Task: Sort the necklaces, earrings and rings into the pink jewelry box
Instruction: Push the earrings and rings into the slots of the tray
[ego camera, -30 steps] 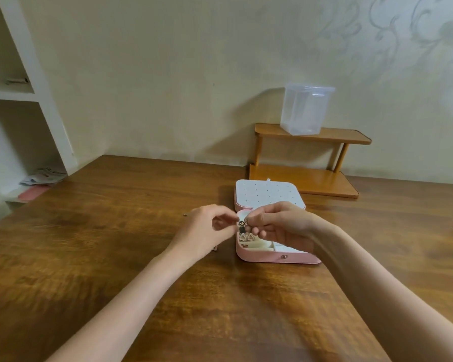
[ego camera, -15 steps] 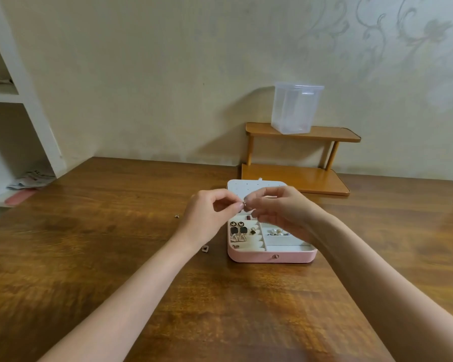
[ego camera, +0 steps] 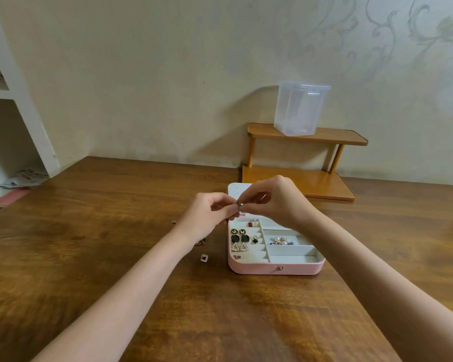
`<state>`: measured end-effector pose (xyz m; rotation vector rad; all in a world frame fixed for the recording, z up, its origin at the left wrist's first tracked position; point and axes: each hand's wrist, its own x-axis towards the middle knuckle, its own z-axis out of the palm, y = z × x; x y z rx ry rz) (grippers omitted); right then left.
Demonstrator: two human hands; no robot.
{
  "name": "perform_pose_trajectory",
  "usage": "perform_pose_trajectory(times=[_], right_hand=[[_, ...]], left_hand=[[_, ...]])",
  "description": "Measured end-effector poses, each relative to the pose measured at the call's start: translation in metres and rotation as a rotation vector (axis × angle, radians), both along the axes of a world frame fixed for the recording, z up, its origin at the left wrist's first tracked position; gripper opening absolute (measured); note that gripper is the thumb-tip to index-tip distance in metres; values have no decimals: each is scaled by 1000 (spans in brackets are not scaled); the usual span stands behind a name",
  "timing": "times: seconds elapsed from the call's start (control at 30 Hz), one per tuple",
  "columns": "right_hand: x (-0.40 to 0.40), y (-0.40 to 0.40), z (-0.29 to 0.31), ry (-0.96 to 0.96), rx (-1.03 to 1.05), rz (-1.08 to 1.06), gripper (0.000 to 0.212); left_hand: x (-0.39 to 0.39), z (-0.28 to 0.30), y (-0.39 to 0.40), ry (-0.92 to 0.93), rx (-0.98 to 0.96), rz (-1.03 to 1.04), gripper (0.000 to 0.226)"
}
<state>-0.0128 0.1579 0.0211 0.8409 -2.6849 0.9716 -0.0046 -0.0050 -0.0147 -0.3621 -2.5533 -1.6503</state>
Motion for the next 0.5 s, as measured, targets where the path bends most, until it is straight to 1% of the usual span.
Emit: perform_pose_trajectory(times=[0.07,0.2,0.27,0.4,0.5], right_hand=[[-4,-1,-2,5,35,-12,12],[-16,0,-11,-93,-8,-69,11],[-20,-1,-17,-113,41,-94,11],[-24,-12,-26,-140,115,-103,13],[-27,-17,-31,-150,161,-110,14]], left_hand=[[-4,-3,-1,-1,-20,26,8],[-12,-11,-8,-26,-92,115,11],[-14,-15,-12,-70,-123,153,10],[-15,-22,-10,-151,-181,146,9],[-15,-23,-5,-178,-182,139,10]])
